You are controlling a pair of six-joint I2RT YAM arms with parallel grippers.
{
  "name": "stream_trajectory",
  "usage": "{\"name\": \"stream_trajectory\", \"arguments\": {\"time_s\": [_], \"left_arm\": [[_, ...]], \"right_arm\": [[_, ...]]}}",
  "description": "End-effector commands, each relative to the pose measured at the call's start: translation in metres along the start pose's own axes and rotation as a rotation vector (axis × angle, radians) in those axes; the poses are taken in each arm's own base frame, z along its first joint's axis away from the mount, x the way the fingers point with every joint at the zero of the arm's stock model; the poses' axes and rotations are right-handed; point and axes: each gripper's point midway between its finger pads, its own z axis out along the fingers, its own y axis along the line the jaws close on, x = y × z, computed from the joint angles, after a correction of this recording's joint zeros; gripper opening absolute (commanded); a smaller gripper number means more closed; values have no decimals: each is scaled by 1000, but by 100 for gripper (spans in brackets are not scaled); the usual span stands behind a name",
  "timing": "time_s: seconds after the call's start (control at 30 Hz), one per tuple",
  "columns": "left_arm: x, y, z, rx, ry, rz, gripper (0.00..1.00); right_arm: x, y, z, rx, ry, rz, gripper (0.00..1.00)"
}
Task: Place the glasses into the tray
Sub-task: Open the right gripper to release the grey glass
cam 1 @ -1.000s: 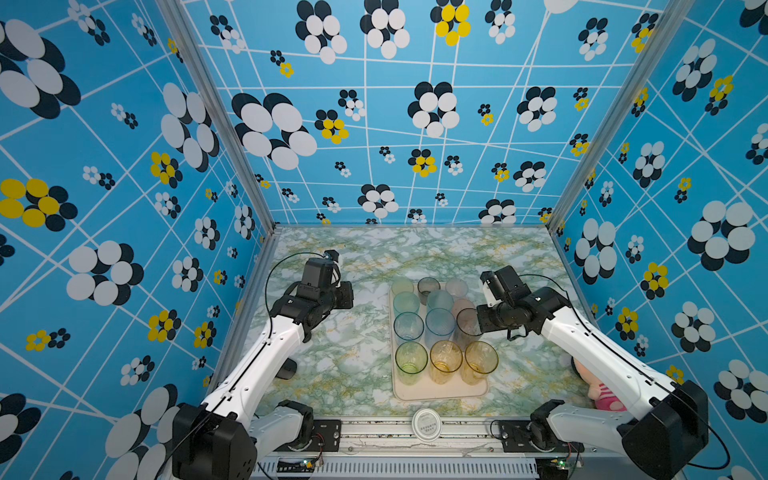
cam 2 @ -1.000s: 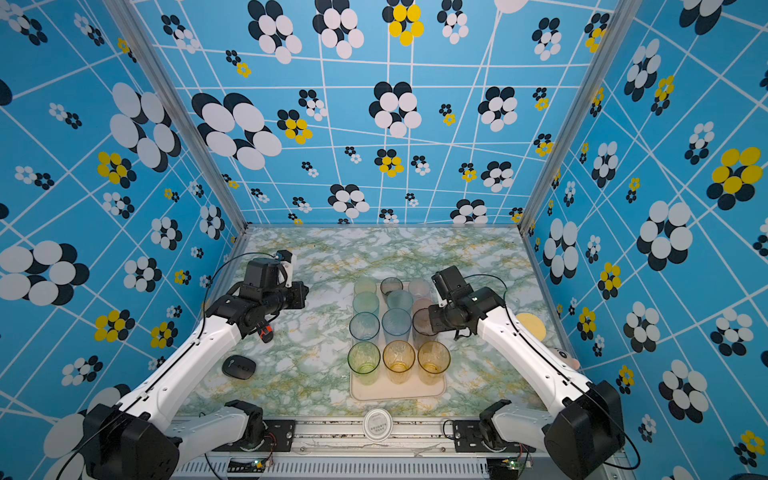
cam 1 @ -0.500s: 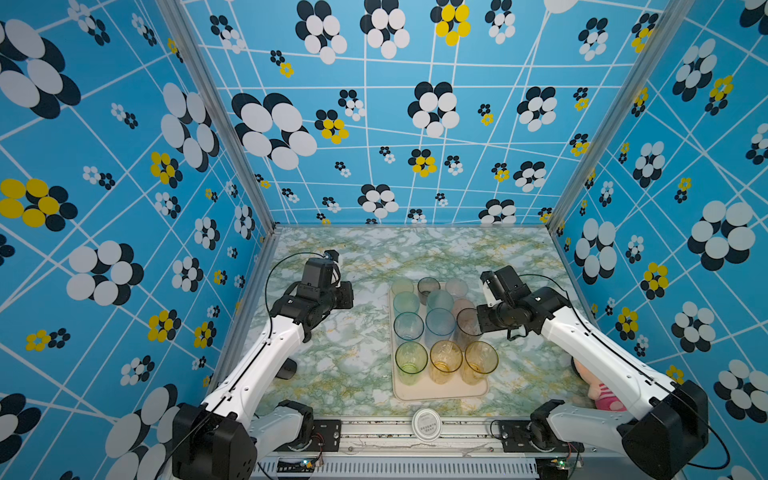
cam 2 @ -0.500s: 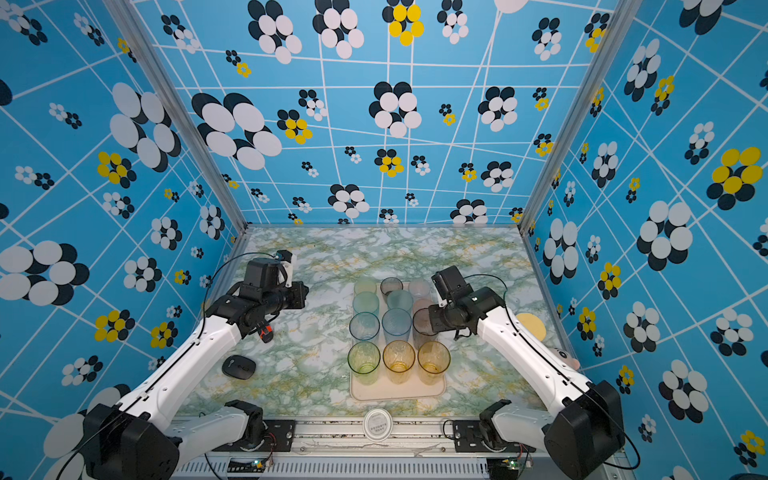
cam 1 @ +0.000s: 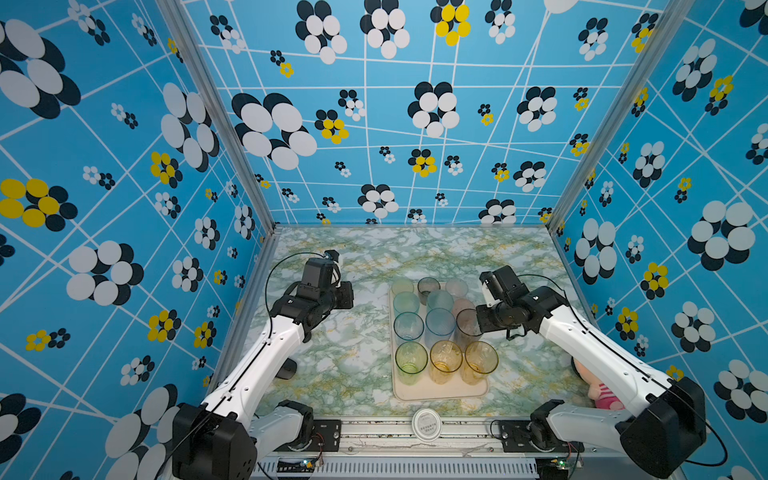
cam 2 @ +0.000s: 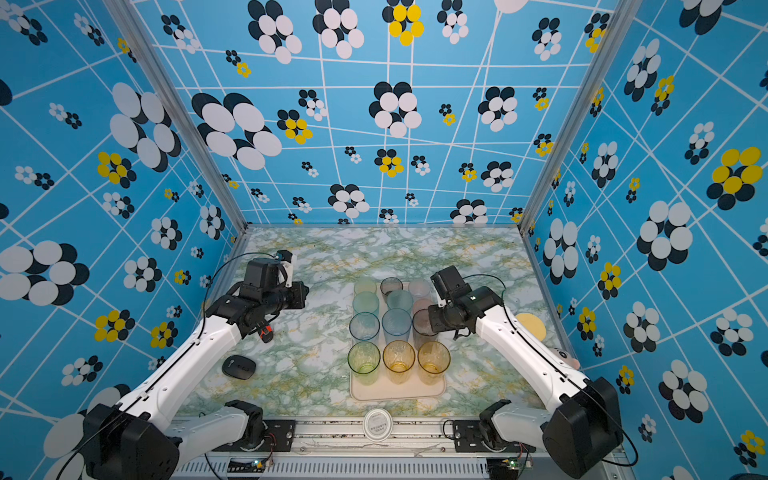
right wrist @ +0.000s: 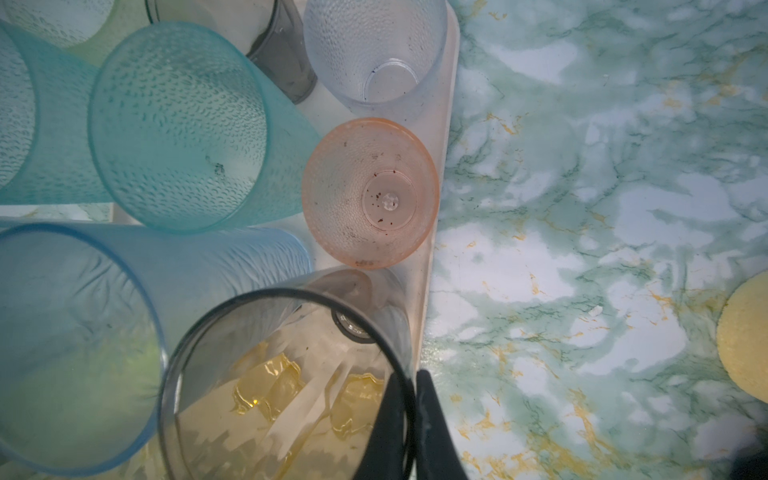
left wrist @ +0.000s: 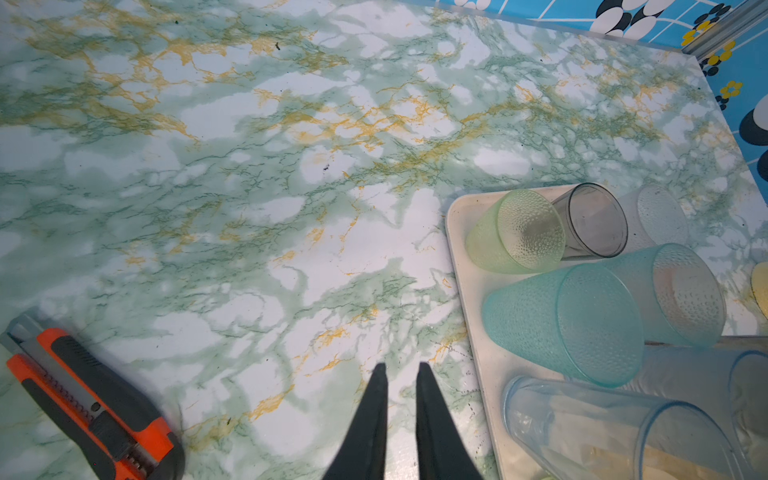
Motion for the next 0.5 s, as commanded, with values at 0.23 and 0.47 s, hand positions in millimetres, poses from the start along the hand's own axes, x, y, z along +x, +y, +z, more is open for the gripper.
{"name": "stream_trajectory", "arguments": {"time_s": [0.23, 0.47], "left_arm": [[-4, -1, -2, 9, 4, 4, 17], [-3, -1, -3, 7, 5, 5, 17]], "right_arm": [[0, -3, 2, 13, -1, 23, 14], [1, -3, 3, 12, 0, 26, 18]]}}
